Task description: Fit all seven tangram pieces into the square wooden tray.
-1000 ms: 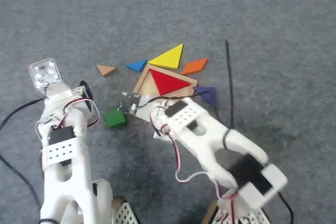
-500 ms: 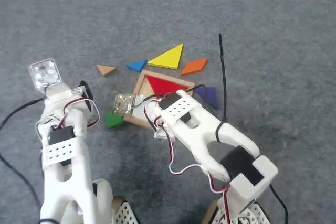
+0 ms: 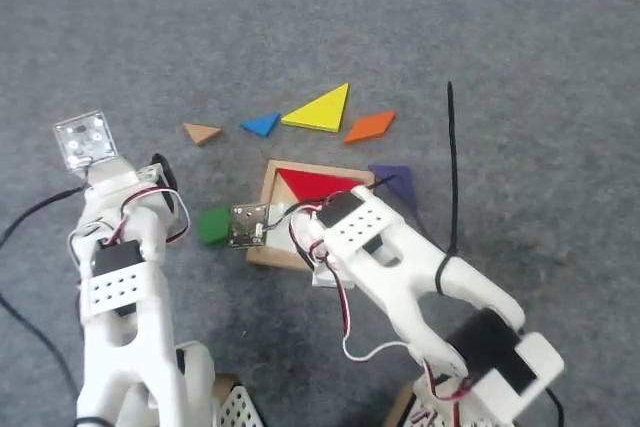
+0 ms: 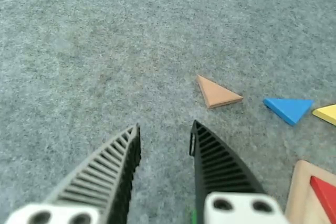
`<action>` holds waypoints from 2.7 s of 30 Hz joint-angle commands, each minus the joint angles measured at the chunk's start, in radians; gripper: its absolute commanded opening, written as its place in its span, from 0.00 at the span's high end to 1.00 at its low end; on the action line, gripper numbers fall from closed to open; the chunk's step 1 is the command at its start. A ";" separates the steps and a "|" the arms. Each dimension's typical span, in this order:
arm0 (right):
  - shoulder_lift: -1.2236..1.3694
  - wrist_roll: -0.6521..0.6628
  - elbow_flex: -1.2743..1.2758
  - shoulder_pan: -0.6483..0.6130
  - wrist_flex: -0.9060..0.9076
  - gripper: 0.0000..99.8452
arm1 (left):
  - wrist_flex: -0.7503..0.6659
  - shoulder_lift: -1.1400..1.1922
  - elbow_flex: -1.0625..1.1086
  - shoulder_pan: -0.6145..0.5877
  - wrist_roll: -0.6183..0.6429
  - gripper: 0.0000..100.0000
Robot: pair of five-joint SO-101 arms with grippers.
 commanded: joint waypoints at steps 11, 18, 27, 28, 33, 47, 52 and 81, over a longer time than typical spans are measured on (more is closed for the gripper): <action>-0.429 -0.074 0.046 0.110 0.127 0.85 | -0.015 -0.026 -0.015 0.009 -0.003 0.85; -0.763 -0.351 0.255 0.259 -0.010 0.98 | 0.068 -0.025 -0.027 0.141 -0.152 0.81; -0.944 -0.546 0.497 0.306 -0.259 0.99 | 0.308 -0.023 -0.226 0.203 -0.172 0.79; -0.949 -0.560 0.497 0.337 -0.262 0.99 | 0.315 -0.023 -0.245 0.216 -0.186 0.79; -0.954 -0.724 0.476 0.555 -0.285 0.99 | 0.348 0.028 -0.334 0.336 -0.270 0.79; -0.943 -0.756 0.488 0.582 -0.306 0.99 | 0.727 1.117 -1.389 0.539 -0.427 0.79; -0.943 -0.749 0.488 0.582 -0.309 0.99 | 0.911 1.444 -1.882 0.548 -0.428 0.75; -0.943 -0.703 0.491 0.541 -0.321 0.99 | 0.815 2.150 -2.712 0.559 -0.279 0.71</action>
